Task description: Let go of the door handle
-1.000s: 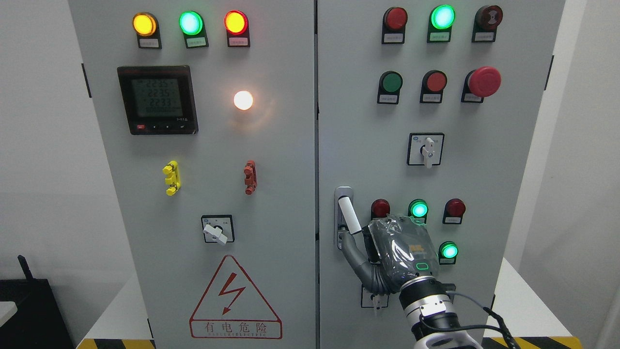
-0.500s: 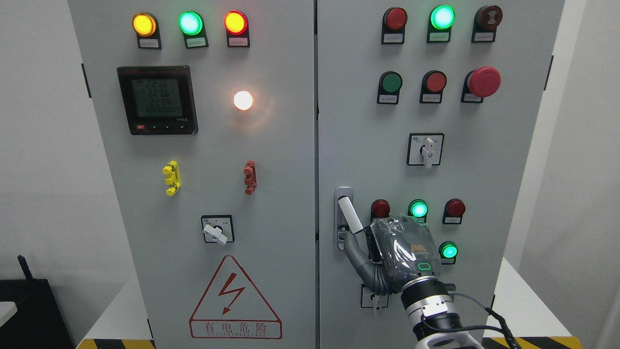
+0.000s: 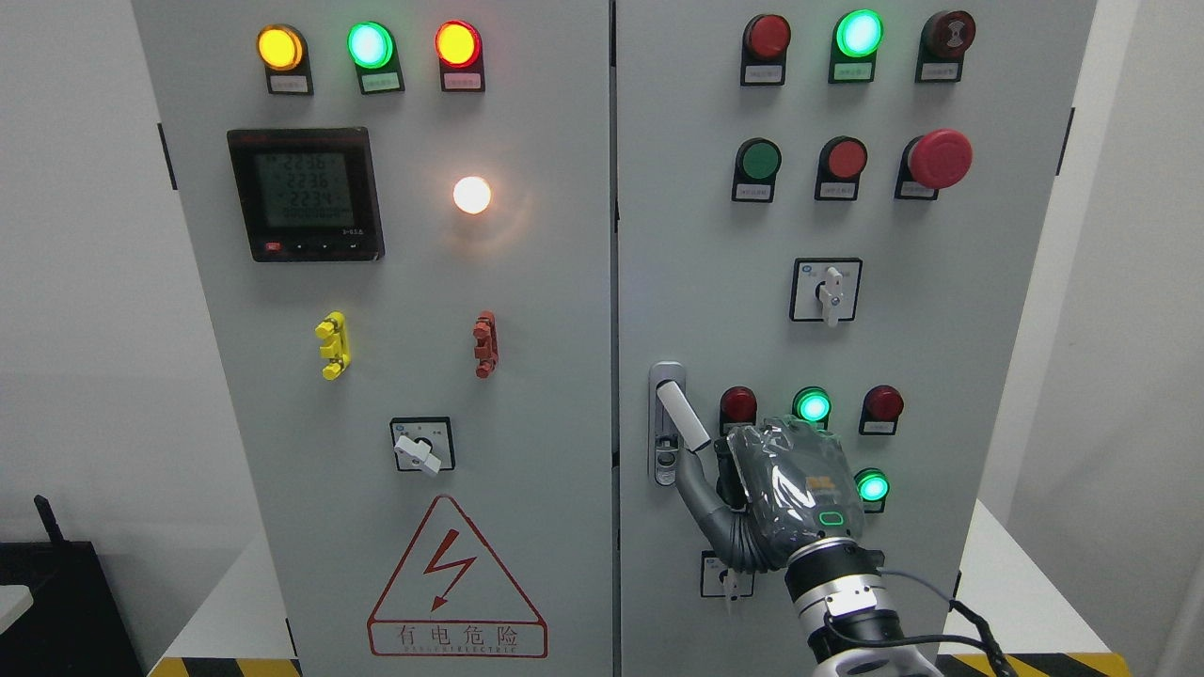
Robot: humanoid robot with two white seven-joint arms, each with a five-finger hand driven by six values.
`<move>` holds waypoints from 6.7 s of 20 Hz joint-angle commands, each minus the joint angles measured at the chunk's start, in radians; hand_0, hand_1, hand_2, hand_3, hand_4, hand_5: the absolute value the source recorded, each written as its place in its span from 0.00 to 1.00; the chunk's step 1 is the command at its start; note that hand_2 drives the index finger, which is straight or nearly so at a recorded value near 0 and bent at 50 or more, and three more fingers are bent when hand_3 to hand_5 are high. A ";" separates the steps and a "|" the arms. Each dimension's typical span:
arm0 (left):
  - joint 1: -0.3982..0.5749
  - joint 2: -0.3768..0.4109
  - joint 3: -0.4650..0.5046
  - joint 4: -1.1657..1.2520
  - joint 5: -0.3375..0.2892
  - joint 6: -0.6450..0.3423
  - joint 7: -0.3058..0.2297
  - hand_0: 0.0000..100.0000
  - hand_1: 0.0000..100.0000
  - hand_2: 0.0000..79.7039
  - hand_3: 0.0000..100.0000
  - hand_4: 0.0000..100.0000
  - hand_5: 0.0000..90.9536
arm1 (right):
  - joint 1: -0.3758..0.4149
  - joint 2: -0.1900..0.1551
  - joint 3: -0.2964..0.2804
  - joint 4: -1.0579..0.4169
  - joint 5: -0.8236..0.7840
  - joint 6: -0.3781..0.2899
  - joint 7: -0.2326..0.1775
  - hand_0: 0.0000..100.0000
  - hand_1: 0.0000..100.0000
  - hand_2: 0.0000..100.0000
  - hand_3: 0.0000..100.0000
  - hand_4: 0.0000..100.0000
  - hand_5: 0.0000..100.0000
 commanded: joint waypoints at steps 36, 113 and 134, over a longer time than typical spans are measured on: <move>0.000 0.000 0.018 0.001 0.000 0.000 0.000 0.12 0.39 0.00 0.00 0.00 0.00 | -0.001 -0.007 -0.026 -0.020 0.049 -0.004 -0.014 0.66 0.06 1.00 1.00 1.00 1.00; 0.000 0.000 0.018 -0.001 0.000 0.000 0.000 0.12 0.39 0.00 0.00 0.00 0.00 | 0.315 -0.111 -0.155 -0.252 0.010 -0.130 -0.410 0.59 0.16 0.00 0.00 0.00 0.00; 0.000 0.000 0.018 -0.001 0.000 0.000 0.000 0.12 0.39 0.00 0.00 0.00 0.00 | 0.315 -0.082 -0.150 -0.252 0.009 -0.130 -0.418 0.55 0.15 0.00 0.00 0.00 0.00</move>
